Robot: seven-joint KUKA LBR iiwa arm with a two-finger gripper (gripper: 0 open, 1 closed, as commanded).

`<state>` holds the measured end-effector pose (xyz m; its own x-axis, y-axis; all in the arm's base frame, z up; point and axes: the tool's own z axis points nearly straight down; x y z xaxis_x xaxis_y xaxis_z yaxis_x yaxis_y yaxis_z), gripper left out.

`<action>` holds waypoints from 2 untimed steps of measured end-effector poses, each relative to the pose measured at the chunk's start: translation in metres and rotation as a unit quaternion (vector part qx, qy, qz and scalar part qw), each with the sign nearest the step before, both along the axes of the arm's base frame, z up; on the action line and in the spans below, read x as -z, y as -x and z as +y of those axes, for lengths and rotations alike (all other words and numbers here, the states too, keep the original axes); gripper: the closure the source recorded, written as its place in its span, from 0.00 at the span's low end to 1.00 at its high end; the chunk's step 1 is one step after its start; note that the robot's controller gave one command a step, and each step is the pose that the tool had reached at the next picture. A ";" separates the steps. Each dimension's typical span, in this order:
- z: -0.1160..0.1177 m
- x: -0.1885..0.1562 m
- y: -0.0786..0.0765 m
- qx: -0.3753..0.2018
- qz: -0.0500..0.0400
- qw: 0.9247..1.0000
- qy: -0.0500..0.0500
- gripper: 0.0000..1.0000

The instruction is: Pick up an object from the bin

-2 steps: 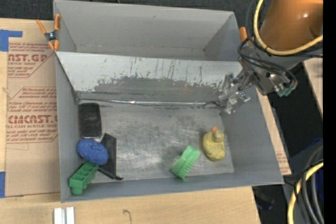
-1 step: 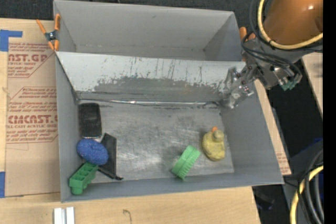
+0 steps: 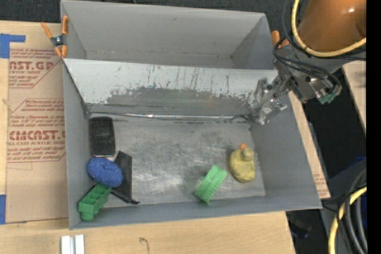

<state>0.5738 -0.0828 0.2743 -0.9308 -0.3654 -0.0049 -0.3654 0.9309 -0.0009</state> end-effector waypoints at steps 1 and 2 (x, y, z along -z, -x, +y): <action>-0.018 0.027 0.002 -0.128 0.000 0.992 0.001 1.00; -0.018 0.060 -0.003 -0.209 0.000 0.978 0.001 1.00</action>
Offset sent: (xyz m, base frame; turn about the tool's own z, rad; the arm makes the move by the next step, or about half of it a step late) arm 0.0087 -0.0127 -0.0926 -0.3229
